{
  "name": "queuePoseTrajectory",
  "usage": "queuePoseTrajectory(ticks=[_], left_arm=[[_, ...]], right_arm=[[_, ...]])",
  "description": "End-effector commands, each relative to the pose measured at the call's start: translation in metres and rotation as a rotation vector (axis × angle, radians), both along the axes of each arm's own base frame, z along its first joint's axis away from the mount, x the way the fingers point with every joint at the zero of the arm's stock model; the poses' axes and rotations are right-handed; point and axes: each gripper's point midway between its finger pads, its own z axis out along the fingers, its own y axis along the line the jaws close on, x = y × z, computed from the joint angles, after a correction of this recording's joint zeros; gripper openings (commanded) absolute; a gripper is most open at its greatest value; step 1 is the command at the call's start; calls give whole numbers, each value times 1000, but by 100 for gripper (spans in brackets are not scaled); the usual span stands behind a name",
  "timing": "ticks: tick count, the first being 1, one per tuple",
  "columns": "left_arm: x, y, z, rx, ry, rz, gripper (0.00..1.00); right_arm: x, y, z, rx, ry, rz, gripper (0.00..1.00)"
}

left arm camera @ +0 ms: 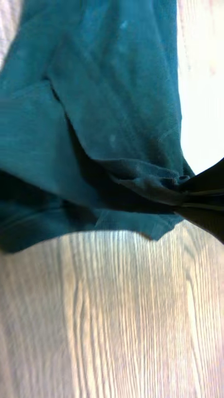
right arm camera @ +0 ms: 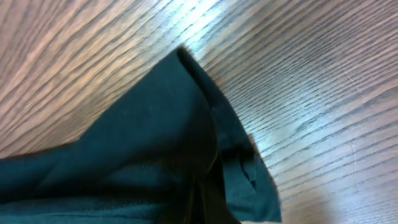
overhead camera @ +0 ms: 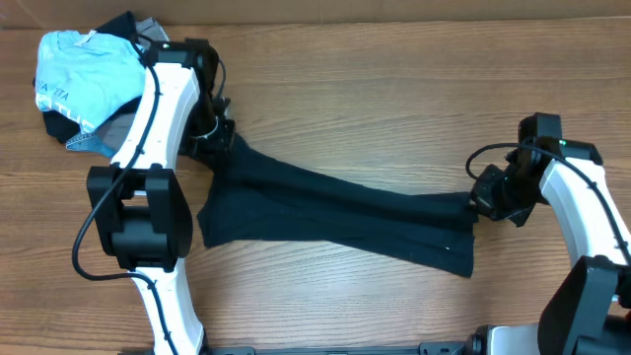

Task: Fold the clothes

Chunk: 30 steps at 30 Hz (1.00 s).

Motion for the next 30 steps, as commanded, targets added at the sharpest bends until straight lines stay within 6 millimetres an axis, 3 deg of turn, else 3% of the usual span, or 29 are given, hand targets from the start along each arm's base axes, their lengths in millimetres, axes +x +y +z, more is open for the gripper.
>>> queuePoseTrajectory(ticks=[1, 8, 11, 12, 14, 15, 17, 19, 26, 30], left_arm=[[-7, -4, 4, -20, -3, 0, 4], [-17, -7, 0, -38, 35, 5, 6], [-21, -9, 1, -50, 53, 8, 18], [-22, -10, 2, -53, 59, 10, 25], [-26, -12, 3, -66, 78, 14, 35], [-28, -12, 3, -65, 85, 14, 36], [-30, -11, 4, -64, 94, 13, 37], [-31, -11, 5, -64, 97, 13, 34], [-21, -12, 21, -71, 37, 4, 27], [-12, -12, 47, -77, -58, 1, 28]], right_arm=[[-4, -4, -5, -23, 13, -19, 4], [-15, -8, -10, -53, 56, -18, 5], [-18, -10, -11, -62, 68, -17, 8], [-19, -10, -11, -62, 70, -17, 16], [-19, -10, -11, -61, 72, -17, 53], [-19, -10, -11, -61, 72, -17, 66], [-18, -10, -11, -63, 67, -17, 80], [-16, -12, -12, -63, 60, -22, 87], [-21, -23, -21, -17, 94, -76, 84], [-17, 2, -20, 172, 50, 38, 80]])
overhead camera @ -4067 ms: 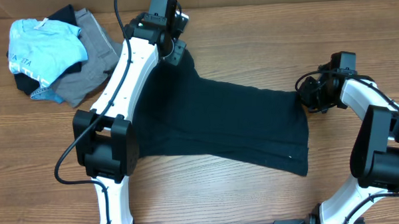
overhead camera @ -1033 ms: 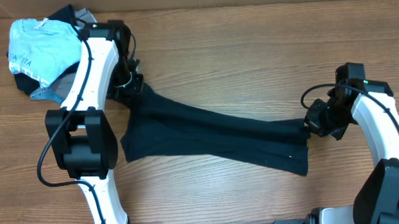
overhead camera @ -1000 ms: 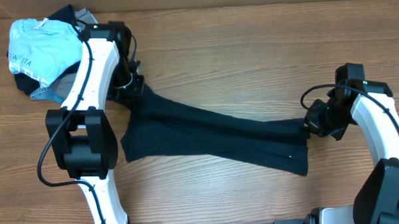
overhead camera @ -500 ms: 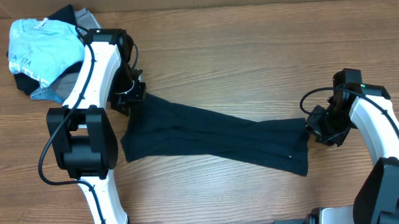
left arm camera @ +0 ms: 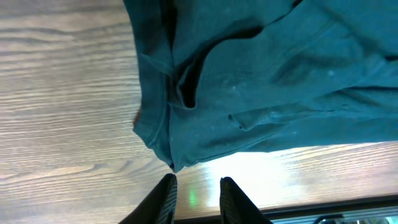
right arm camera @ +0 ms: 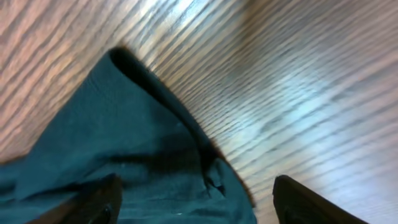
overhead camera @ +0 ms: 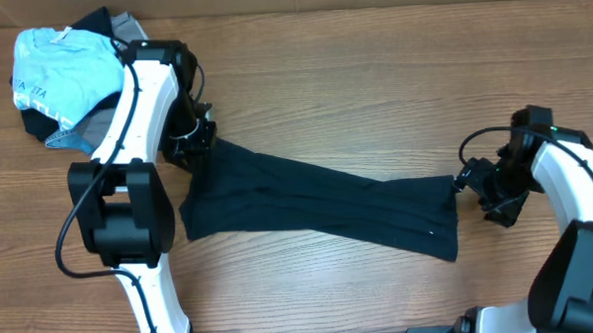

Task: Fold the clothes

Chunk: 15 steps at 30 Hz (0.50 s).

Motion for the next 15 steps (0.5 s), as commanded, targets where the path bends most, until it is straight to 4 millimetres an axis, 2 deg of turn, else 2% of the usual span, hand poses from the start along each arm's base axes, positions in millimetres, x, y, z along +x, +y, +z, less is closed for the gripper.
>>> queuePoseTrajectory(ticks=[1, 6, 9, 10, 13, 15], left_arm=[[12, -4, 49, -27, -167, -3, 29], [14, -4, 90, -34, -308, 6, 30], [10, -4, 112, -39, -383, 5, 33], [9, -4, 119, -40, -405, 5, 34], [6, -3, 133, -43, -452, 4, 38], [6, -3, 138, -44, -474, 2, 40]], right_arm=[[-2, 19, -1, 128, -16, 79, 80], [-11, 16, -19, 118, 31, 72, 79], [-17, 20, -31, 160, 50, 43, 69], [-20, 22, -36, 174, 56, 36, 68], [-32, 25, -47, 192, 84, 21, 67], [-33, 31, -52, 222, 68, 18, 66]])
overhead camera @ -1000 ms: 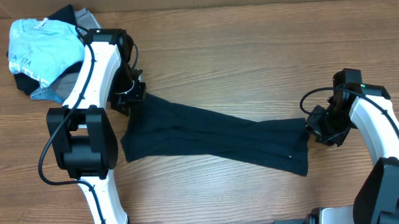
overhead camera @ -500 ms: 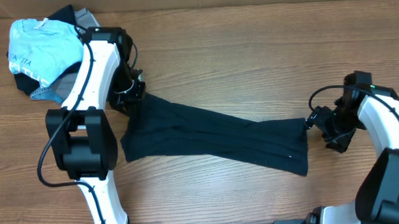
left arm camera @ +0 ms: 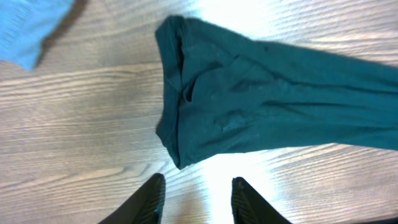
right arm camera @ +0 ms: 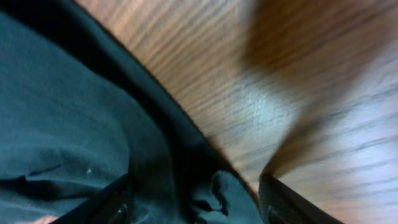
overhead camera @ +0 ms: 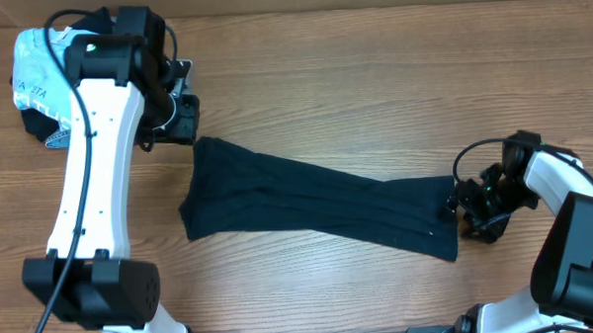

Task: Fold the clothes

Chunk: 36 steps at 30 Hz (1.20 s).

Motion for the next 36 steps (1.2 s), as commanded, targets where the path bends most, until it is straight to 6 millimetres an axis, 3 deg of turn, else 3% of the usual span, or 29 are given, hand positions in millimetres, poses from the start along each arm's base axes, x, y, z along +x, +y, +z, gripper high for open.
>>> queuePoseTrajectory(ticks=[1, 4, 8, 10, 15, 19, 22, 27, 36], left_arm=[[1, -2, 15, -13, -57, -2, 40], [4, -3, 16, -15, -69, -1, 42], [5, -3, 16, -15, -72, -1, 42], [4, -3, 16, -14, -71, -2, 42], [4, -2, 16, -12, -70, -1, 42], [4, -2, 16, -11, -68, -1, 42], [4, -2, 16, -10, -70, -1, 42], [6, -2, 16, -12, -77, -1, 42], [4, -3, 16, -15, -68, -1, 42]], right_arm=[[-1, 11, -9, 67, -30, -8, 65], [4, 18, -12, 104, -76, -8, 56], [8, 17, -14, 101, -108, 12, 17], [10, 15, -11, 98, -112, 5, 5], [17, -7, 12, 29, -112, -67, 4], [15, -49, 45, -180, -84, -131, 4], [18, -58, 74, -235, -115, -133, 4], [26, -39, 95, -249, -184, -72, 4], [41, 39, 94, -226, -228, 106, 4]])
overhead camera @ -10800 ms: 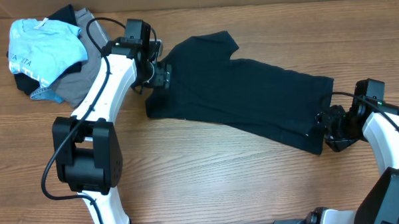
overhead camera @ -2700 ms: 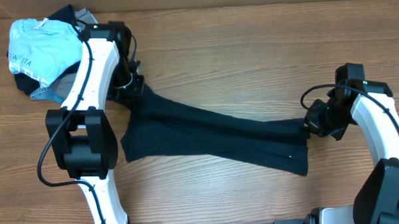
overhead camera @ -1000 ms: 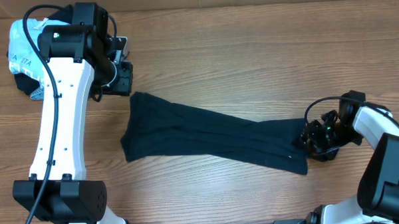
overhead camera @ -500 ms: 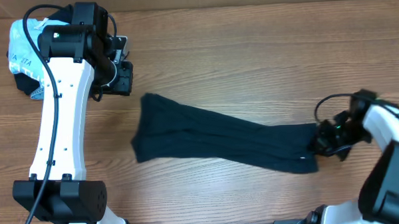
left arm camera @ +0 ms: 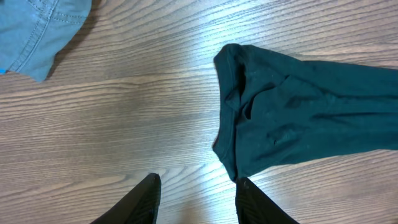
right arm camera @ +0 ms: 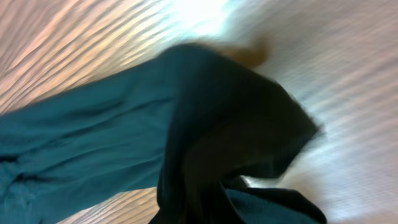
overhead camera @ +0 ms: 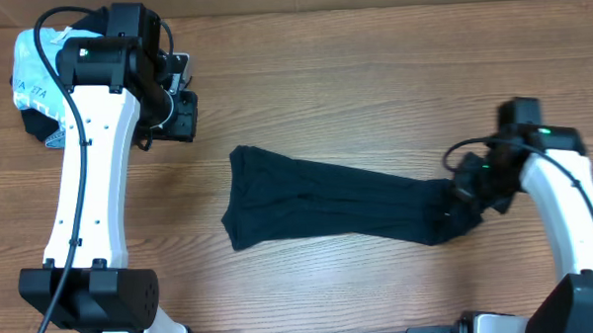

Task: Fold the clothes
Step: 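Fold the right end of the black strip leftward with the right gripper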

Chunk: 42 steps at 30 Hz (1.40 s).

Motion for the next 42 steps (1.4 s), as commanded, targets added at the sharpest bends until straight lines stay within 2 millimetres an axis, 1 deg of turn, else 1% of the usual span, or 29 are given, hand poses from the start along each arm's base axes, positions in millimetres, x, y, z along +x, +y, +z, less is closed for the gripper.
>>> queuePoseTrajectory(ticks=[1, 3, 7, 11, 16, 18, 23, 26, 27, 28, 29, 30, 33, 36, 38, 40, 42], left_arm=[[0, -2, 8, -10, -23, 0, 42], [0, -2, 8, -10, -23, 0, 42], [-1, -2, 8, -10, -20, 2, 42], [-1, -2, 8, -10, -21, 2, 43], [-1, -2, 8, -10, -20, 2, 43], [-1, -2, 8, -10, -19, 2, 43], [-1, -2, 8, -11, -19, 3, 43], [-1, -2, 8, -10, -19, 2, 43], [-1, -2, 8, -10, -20, 2, 43], [-1, -2, 8, -10, -20, 2, 43], [-1, -2, 8, -10, -21, 2, 44], [0, -2, 8, -10, -23, 3, 44], [1, -2, 8, -10, -28, 2, 49], [1, -2, 8, -10, -26, 2, 52], [1, -2, 8, -10, -25, 2, 54], [1, -2, 6, -10, -20, 2, 56], [1, -2, 4, -10, -17, 2, 57]], right_arm=[[7, 26, 3, -3, -27, 17, 4], [10, 41, 1, -7, -43, 36, 4], [15, 65, -4, 21, -76, 57, 4], [26, 105, 2, 127, -152, 148, 4], [35, 150, 9, 175, -236, 208, 4], [33, 161, 5, 156, -236, 208, 4], [25, 178, -19, 108, -183, 233, 4], [24, 186, -33, 103, -160, 254, 6], [25, 188, -35, 106, -159, 258, 9], [26, 191, -36, 115, -161, 261, 19], [28, 194, -35, 129, -168, 265, 25], [30, 196, -34, 139, -178, 269, 27], [39, 197, -18, 158, -223, 270, 27], [44, 192, 2, 161, -273, 293, 29], [43, 184, 11, 155, -282, 282, 33], [40, 175, 13, 146, -264, 262, 34], [34, 161, 8, 110, -218, 219, 34]])
